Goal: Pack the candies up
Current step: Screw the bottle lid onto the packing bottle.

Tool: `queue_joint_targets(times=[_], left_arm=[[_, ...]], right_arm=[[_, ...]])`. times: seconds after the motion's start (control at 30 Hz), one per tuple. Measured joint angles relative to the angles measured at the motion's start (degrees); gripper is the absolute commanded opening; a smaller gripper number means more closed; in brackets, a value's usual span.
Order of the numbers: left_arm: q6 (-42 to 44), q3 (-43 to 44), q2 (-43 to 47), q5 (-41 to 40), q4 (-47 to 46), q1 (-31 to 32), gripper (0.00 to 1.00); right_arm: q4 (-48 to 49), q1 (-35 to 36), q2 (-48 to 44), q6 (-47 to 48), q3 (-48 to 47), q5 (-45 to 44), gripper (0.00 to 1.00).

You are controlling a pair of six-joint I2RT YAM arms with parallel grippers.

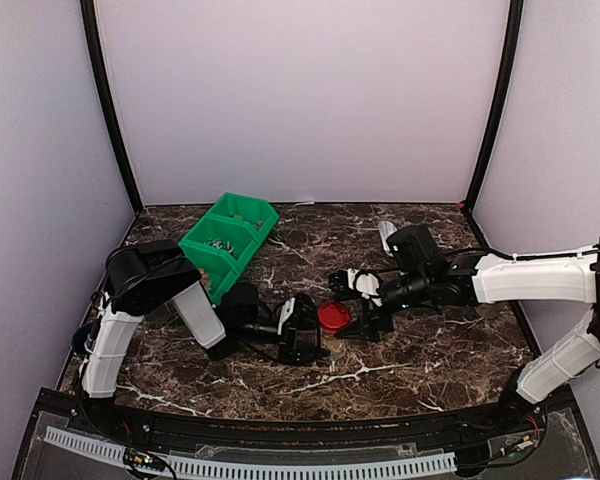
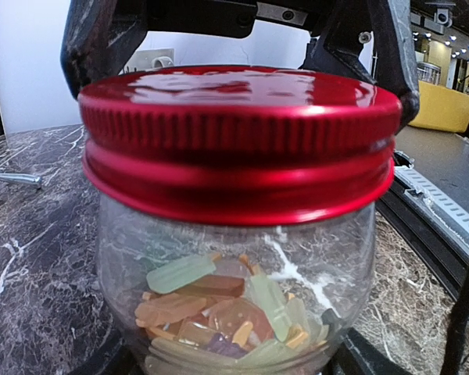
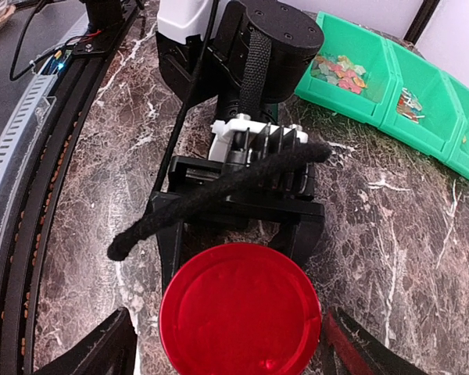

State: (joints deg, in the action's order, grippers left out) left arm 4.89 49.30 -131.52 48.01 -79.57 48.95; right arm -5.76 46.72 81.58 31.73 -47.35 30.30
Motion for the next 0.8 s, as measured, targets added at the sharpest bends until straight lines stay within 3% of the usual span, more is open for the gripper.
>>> queue_joint_targets(times=[0.8], left_arm=[[-0.24,0.7,-0.02,1.11,1.07,-0.2,0.72]], right_arm=[[1.7,-1.79,2.99,-0.72,-1.75,5.18,0.59]])
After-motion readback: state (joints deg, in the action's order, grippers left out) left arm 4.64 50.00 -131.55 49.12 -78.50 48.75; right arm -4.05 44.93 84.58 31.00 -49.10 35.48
